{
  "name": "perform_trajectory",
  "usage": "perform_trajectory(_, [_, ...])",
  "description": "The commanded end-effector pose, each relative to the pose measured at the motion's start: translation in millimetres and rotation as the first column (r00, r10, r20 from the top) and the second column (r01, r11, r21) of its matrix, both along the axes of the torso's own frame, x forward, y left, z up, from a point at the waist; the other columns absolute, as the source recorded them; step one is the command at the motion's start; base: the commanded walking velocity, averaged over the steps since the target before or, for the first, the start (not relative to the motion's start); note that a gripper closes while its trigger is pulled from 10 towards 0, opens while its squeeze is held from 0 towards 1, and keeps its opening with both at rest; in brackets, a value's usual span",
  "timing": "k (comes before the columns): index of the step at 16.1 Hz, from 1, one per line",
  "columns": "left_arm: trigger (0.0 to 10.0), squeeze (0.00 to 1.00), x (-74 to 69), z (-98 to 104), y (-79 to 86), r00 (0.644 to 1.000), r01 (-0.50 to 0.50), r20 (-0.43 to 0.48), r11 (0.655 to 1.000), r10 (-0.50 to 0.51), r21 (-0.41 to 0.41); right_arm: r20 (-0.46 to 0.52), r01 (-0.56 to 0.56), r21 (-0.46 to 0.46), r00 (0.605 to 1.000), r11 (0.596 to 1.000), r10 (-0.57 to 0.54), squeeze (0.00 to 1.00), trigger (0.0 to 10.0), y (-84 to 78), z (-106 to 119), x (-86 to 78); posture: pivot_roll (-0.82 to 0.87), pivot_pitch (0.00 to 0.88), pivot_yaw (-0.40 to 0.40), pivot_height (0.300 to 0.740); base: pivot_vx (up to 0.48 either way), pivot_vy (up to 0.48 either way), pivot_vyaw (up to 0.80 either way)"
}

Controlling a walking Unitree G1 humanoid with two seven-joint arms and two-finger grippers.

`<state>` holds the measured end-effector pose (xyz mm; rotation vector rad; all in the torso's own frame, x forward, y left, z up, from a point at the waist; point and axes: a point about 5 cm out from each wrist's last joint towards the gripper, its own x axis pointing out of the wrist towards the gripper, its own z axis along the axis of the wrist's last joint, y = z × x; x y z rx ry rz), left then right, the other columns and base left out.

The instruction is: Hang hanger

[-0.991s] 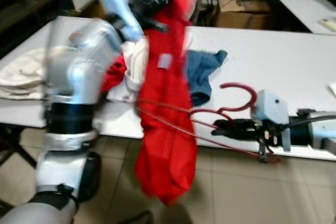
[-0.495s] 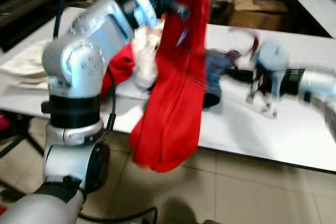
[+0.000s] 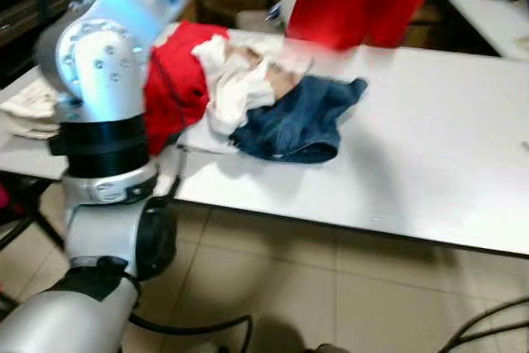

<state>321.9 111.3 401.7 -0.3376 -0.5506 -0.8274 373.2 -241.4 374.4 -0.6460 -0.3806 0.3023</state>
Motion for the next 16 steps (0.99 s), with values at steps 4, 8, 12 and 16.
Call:
perform_trajectory(4, [10.0,0.00,28.0,-61.2,-24.0,0.977,-0.086,-0.179,0.982,0.116,0.166,-0.402,-0.154,-0.062,0.908,0.986,0.117,0.00,10.0,6.3,-128.0,7.7,-0.08,0.000,0.019,0.740,0.000,0.000,0.00])
perform_trajectory(8, [10.0,0.00,38.1,-162.1,-64.6,0.894,-0.053,-0.385,0.907,0.230,0.417,-0.619,-0.251,-0.014,0.762,0.968,0.189,0.00,10.0,-2.1,-213.7,-35.1,-0.10,0.000,0.049,0.740,0.000,0.000,0.00])
perform_trajectory(12, [10.0,0.00,50.8,-188.5,-59.3,0.850,-0.170,-0.362,0.850,0.382,0.498,-0.659,-0.248,0.009,0.727,0.969,0.193,0.00,10.0,-14.7,-226.5,-63.8,-0.11,0.000,0.079,0.740,0.000,0.000,0.00])
perform_trajectory(16, [10.0,0.00,72.3,-137.6,-46.9,0.853,-0.311,-0.336,0.906,0.399,0.288,-0.657,-0.259,0.007,0.727,0.966,0.200,0.00,10.0,-17.5,-215.3,-79.0,-0.11,0.000,0.086,0.740,0.000,0.000,0.00])
